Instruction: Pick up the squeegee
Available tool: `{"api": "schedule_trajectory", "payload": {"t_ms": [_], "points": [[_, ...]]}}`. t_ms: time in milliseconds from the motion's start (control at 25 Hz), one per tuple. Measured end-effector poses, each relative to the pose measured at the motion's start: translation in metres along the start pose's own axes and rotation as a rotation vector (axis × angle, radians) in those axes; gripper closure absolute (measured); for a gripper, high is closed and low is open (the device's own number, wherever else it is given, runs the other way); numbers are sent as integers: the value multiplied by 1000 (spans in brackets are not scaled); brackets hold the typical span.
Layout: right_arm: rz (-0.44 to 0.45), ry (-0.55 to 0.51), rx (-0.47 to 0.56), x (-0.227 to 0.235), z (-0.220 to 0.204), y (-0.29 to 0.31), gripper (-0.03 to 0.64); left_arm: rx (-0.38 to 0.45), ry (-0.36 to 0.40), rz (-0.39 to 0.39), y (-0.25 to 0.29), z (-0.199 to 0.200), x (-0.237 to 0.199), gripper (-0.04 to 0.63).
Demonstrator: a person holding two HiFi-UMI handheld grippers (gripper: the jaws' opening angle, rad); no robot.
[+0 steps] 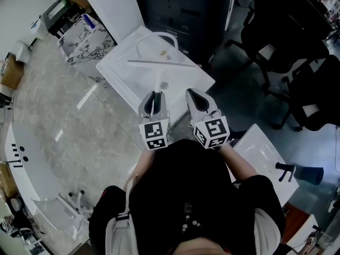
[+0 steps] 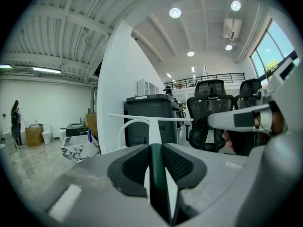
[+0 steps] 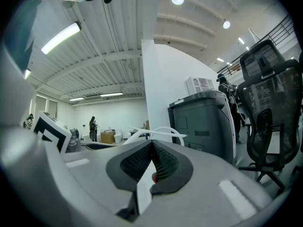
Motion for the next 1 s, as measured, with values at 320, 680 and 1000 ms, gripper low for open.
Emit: {"api": "schedule_trajectory", "payload": {"t_ms": [320, 680, 1000], "points": [[21, -10, 7, -5, -3, -1, 615, 2, 4, 6, -3, -3, -1, 489], [24, -8, -2, -3, -5, -1, 617, -3, 11, 6, -3, -3, 1, 489], [15, -10, -4, -3, -5, -2, 617, -8, 13, 7, -4, -5, -1, 489]]}}
Point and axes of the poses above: the fingertips, and each gripper's own axes: y forward along the fingers, x to its right, z out of its top, the point moved 4 cm from there along -y, backward along the fingers, and after that the axes turned 10 degrees about y, right-handed, at the moved point
